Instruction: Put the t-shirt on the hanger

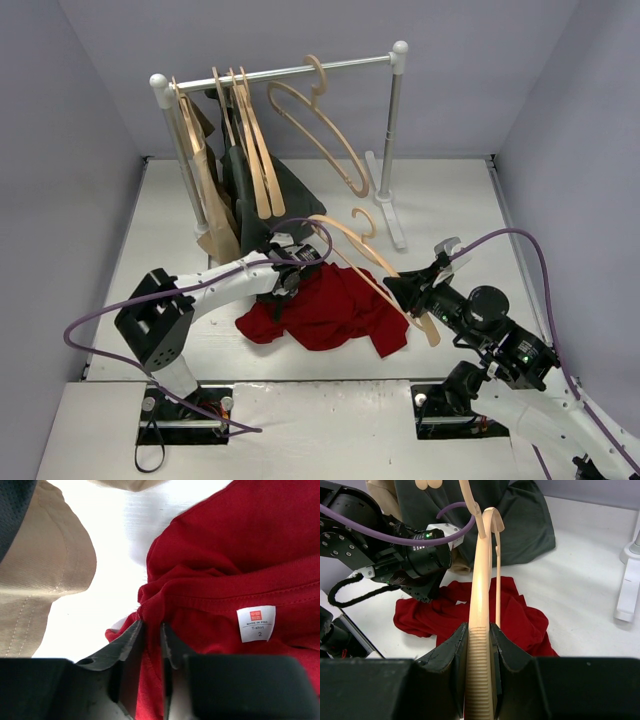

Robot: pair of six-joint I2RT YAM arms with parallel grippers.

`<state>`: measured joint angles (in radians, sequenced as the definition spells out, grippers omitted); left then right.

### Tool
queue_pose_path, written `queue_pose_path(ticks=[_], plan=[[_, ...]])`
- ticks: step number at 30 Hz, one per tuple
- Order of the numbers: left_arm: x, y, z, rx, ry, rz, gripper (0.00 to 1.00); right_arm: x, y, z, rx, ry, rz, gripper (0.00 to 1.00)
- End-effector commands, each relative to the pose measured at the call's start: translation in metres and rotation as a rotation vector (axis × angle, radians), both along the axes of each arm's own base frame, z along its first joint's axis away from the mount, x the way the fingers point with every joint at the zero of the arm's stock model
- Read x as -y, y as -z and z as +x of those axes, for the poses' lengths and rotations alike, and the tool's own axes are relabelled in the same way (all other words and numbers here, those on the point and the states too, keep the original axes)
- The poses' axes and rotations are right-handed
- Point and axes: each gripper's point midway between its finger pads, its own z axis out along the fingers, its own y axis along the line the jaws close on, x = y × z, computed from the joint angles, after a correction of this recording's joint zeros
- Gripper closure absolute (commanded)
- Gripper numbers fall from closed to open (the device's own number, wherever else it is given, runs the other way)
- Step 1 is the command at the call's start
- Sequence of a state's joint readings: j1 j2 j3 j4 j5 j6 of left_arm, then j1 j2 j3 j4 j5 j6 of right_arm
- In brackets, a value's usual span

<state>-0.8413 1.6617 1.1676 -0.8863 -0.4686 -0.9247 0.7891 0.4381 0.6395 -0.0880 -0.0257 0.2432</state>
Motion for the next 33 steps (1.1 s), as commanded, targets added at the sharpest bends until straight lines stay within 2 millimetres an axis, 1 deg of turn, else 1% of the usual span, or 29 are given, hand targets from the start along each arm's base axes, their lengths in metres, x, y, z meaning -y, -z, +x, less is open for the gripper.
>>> queue_pose_path(ticks=[1, 6, 10, 14, 18, 22, 25, 28, 33], plan=[[-0.003, -0.019, 0.003, 0.057, -0.016, -0.033, 0.89, -0.003, -0.028, 0.003, 0.065, 0.006, 0.082, 1.0], [-0.008, -0.029, 0.001, 0.087, -0.016, -0.052, 1.0, -0.003, -0.029, 0.003, 0.067, 0.004, 0.081, 1.0], [-0.012, -0.035, 0.0, 0.106, -0.012, -0.055, 1.0, -0.005, -0.031, 0.001, 0.071, -0.012, 0.084, 1.0], [-0.015, -0.054, 0.007, 0.157, 0.048, -0.049, 1.0, -0.012, -0.037, -0.009, 0.085, -0.082, 0.088, 1.0], [-0.021, -0.089, 0.016, 0.275, 0.124, -0.062, 1.0, -0.023, -0.043, -0.021, 0.091, -0.177, 0.091, 1.0], [-0.029, -0.117, 0.022, 0.372, 0.174, -0.087, 1.0, -0.028, -0.049, -0.031, 0.093, -0.239, 0.104, 1.0], [-0.035, -0.13, 0.024, 0.417, 0.199, -0.087, 1.0, -0.03, -0.054, -0.037, 0.103, -0.274, 0.112, 1.0], [-0.038, -0.138, 0.026, 0.445, 0.223, -0.094, 1.0, -0.032, -0.057, -0.043, 0.109, -0.308, 0.117, 1.0], [-0.043, -0.144, 0.03, 0.478, 0.228, -0.114, 1.0, -0.036, -0.06, -0.048, 0.108, -0.342, 0.121, 1.0]])
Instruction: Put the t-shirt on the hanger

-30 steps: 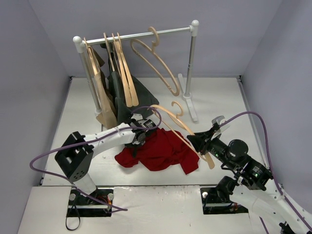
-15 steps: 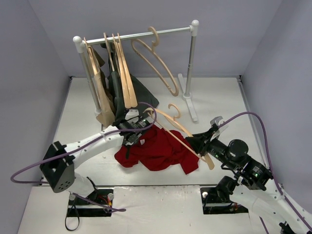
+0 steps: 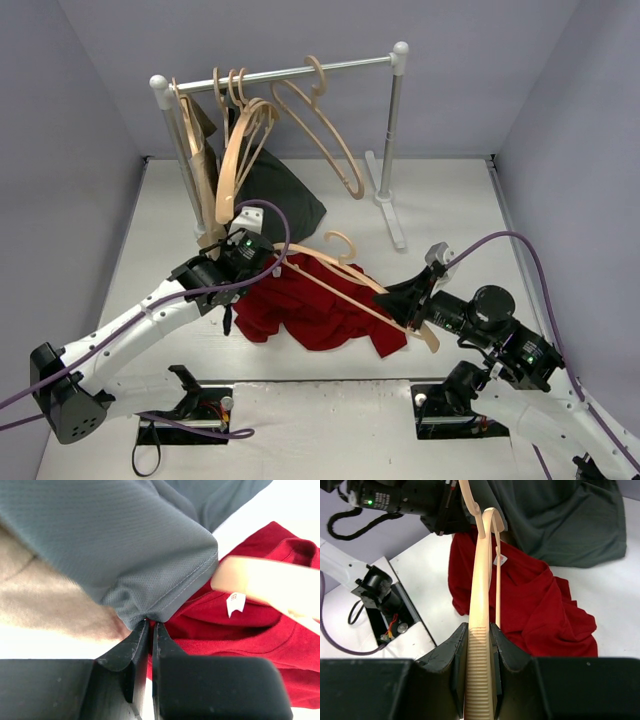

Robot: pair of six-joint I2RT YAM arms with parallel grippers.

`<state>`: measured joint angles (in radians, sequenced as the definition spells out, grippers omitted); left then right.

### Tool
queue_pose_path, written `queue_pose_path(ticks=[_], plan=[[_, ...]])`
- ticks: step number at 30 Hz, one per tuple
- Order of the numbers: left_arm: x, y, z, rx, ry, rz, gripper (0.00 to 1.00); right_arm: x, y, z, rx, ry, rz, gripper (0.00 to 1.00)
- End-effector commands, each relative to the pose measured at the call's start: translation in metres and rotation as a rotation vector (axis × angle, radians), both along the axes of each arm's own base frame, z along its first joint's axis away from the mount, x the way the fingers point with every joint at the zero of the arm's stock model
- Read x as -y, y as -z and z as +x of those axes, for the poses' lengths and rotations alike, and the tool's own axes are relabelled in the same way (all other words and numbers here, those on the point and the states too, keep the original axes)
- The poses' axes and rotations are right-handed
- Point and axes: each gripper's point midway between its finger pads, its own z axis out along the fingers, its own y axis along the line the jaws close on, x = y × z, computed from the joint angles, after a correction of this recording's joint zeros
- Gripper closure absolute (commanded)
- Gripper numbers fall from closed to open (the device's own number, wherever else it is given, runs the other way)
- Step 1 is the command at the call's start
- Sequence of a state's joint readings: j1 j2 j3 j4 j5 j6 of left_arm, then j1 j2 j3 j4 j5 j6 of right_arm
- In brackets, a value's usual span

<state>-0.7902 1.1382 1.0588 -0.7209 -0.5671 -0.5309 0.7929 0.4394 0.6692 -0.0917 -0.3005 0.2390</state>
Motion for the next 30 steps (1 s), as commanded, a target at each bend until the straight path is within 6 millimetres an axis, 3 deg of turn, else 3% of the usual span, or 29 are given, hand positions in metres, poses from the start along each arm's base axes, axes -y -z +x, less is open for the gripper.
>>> queue_pose_path(ticks=[1, 12, 22, 26, 30], plan=[[-0.004, -0.02, 0.013, 0.079, 0.008, -0.01, 1.0, -0.008, -0.047, -0.01, 0.095, -0.075, 0.102, 1.0], [0.002, -0.029, 0.02, 0.102, 0.038, -0.031, 1.0, -0.015, -0.036, -0.013, 0.071, -0.117, 0.078, 1.0], [0.025, -0.054, 0.01, 0.169, 0.29, -0.088, 1.0, -0.026, -0.027, -0.008, 0.069, -0.151, 0.05, 1.0], [0.032, -0.063, 0.004, 0.189, 0.373, -0.102, 1.0, -0.033, -0.035, -0.011, 0.085, -0.193, 0.062, 1.0], [0.045, -0.089, -0.002, 0.232, 0.505, -0.113, 1.0, -0.041, -0.059, -0.014, 0.133, -0.25, 0.084, 1.0]])
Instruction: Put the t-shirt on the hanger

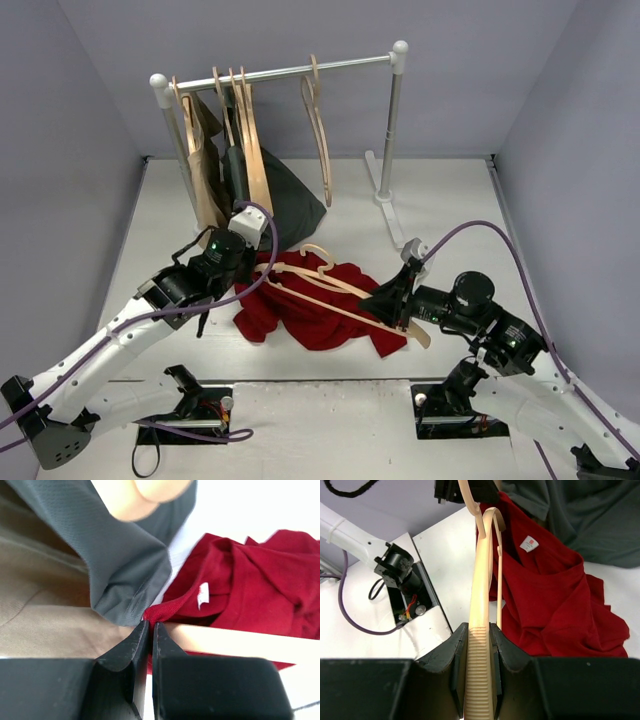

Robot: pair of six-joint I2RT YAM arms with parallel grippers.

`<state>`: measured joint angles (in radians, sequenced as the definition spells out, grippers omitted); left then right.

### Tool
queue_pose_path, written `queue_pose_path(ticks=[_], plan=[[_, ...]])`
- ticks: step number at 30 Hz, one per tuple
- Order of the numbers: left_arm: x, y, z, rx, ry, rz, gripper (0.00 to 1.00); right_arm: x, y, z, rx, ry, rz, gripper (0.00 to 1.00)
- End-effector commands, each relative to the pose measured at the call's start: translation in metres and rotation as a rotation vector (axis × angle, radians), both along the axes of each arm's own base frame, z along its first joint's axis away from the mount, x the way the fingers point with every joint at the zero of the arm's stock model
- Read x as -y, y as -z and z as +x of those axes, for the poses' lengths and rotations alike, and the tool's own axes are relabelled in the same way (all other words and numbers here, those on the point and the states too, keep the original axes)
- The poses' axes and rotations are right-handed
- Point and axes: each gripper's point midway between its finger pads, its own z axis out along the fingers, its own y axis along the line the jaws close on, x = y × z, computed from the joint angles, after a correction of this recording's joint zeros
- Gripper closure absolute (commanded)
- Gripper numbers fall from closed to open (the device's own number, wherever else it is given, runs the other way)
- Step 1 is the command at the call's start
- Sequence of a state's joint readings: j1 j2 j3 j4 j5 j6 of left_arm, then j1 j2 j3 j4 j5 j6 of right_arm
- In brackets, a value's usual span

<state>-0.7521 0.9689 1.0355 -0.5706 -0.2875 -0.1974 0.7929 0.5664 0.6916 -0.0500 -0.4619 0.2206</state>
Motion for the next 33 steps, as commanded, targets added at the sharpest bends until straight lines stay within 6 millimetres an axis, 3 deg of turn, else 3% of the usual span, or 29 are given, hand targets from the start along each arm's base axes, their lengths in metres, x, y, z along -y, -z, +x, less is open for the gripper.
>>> queue_pose_path(ticks=[1, 7, 10, 11, 12, 13, 16, 19, 21, 23, 29, 33], plan=[[0.023, -0.053, 0.003, 0.127, 0.164, -0.061, 1.0, -0.014, -0.079, -0.005, 0.19, -0.096, 0.148, 1.0], [0.027, -0.11, -0.002, 0.212, 0.27, -0.032, 1.0, -0.022, -0.117, 0.0, 0.288, -0.126, 0.158, 1.0], [0.029, -0.146, -0.004, 0.267, 0.307, -0.046, 1.0, -0.027, -0.142, 0.006, 0.341, -0.124, 0.169, 1.0], [0.03, -0.167, -0.006, 0.303, 0.321, -0.061, 1.0, -0.028, -0.147, 0.009, 0.354, -0.117, 0.168, 1.0], [0.03, -0.167, -0.006, 0.304, 0.322, -0.062, 1.0, -0.026, -0.157, 0.01, 0.377, -0.103, 0.179, 1.0], [0.03, -0.19, -0.009, 0.344, 0.335, -0.078, 1.0, -0.024, -0.175, 0.013, 0.421, -0.085, 0.193, 1.0], [0.032, -0.232, -0.015, 0.405, 0.37, -0.117, 1.0, -0.022, -0.21, 0.014, 0.487, -0.067, 0.228, 1.0], [0.036, -0.246, -0.023, 0.418, 0.409, -0.148, 1.0, -0.018, -0.235, 0.011, 0.54, -0.06, 0.267, 1.0], [0.038, -0.249, -0.031, 0.419, 0.437, -0.179, 1.0, -0.017, -0.237, 0.009, 0.554, -0.064, 0.281, 1.0], [0.039, -0.245, -0.037, 0.403, 0.457, -0.203, 1.0, -0.021, -0.223, 0.01, 0.543, -0.073, 0.285, 1.0], [0.047, -0.205, -0.045, 0.302, 0.485, -0.227, 1.0, -0.038, -0.172, 0.013, 0.439, -0.119, 0.363, 1.0], [0.053, -0.186, -0.048, 0.258, 0.492, -0.26, 1.0, -0.042, -0.158, 0.018, 0.429, -0.108, 0.39, 1.0]])
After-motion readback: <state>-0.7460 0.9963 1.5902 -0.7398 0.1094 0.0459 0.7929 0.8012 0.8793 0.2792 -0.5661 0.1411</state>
